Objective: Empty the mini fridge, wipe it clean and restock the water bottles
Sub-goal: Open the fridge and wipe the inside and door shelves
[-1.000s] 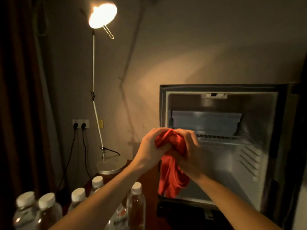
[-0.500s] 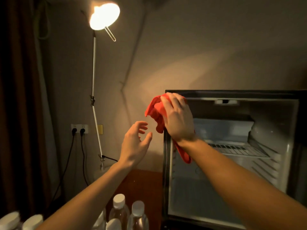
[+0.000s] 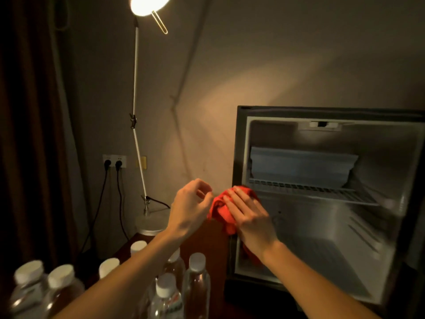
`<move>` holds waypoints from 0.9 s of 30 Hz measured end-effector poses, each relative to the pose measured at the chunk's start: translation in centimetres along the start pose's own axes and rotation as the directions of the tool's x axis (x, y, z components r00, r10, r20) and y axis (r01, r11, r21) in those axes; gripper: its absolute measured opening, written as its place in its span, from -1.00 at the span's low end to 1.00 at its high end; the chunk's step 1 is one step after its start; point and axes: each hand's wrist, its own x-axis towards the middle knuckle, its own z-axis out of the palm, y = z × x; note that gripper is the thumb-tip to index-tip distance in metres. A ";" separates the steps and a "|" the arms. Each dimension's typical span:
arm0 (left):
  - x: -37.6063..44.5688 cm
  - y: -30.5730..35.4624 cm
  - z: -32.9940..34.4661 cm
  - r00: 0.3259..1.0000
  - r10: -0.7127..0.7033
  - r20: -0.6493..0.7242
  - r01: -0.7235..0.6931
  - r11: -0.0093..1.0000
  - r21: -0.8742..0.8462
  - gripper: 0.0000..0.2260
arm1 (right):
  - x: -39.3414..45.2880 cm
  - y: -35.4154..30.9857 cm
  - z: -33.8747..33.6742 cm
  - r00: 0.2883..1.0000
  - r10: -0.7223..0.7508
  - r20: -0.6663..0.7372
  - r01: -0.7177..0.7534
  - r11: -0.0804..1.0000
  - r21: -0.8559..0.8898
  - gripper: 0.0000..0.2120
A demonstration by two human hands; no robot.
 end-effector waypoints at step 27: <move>-1.8 0.3 1.2 0.973 -0.076 0.217 0.035 0.982 0.187 -0.80 | -11.3 -2.9 4.4 0.927 -0.180 0.329 0.175 0.984 0.044 -0.53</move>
